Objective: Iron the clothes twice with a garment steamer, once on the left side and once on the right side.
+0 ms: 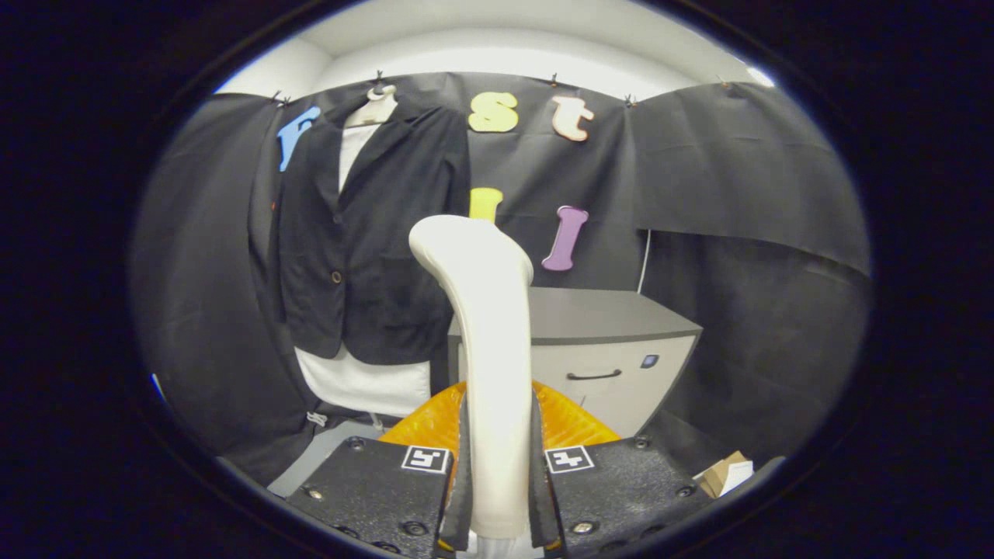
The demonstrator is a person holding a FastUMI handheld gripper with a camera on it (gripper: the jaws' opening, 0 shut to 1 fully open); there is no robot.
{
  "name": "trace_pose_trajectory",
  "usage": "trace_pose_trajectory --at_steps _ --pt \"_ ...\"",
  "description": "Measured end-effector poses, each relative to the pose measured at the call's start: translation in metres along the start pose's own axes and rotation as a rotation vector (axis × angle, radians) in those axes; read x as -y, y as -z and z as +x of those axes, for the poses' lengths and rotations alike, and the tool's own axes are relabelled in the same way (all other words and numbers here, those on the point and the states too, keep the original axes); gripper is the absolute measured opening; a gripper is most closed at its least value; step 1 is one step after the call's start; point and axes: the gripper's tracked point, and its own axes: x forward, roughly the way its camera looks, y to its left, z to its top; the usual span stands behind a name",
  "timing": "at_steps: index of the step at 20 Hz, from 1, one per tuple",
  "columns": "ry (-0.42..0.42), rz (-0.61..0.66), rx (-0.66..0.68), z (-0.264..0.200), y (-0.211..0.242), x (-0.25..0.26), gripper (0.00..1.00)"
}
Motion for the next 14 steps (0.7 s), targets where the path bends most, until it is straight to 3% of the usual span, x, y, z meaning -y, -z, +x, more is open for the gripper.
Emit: trace_pose_trajectory --at_steps 9,14 --pt "0.019 0.104 0.075 -0.054 -0.025 0.098 0.32" --pt "0.048 0.128 0.059 -0.074 -0.008 0.148 0.32"
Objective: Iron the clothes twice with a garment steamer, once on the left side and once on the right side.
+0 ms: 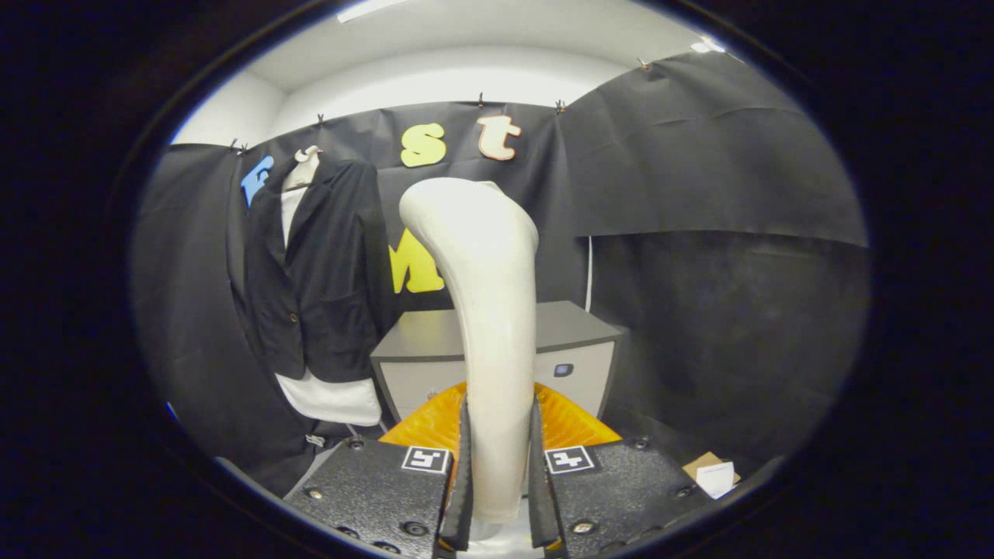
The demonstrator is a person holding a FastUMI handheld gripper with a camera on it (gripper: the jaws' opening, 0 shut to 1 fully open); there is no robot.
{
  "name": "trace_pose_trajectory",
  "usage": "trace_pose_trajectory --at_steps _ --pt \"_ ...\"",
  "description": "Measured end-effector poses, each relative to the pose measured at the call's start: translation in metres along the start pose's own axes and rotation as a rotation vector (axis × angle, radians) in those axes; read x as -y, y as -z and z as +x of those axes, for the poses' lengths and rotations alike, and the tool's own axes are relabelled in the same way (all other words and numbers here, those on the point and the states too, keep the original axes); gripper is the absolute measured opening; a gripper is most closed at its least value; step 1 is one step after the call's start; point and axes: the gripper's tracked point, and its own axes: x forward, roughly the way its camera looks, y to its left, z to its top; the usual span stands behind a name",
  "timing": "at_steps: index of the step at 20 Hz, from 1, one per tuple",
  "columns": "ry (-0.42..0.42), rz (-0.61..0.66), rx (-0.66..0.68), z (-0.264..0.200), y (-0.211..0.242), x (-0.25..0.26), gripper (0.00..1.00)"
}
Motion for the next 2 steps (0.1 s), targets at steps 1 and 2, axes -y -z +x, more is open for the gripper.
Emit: trace_pose_trajectory --at_steps 1,2 --pt "0.003 0.010 -0.006 -0.0022 0.0034 0.0091 0.32" --pt "0.005 0.016 -0.014 -0.0030 0.0071 0.0155 0.32"
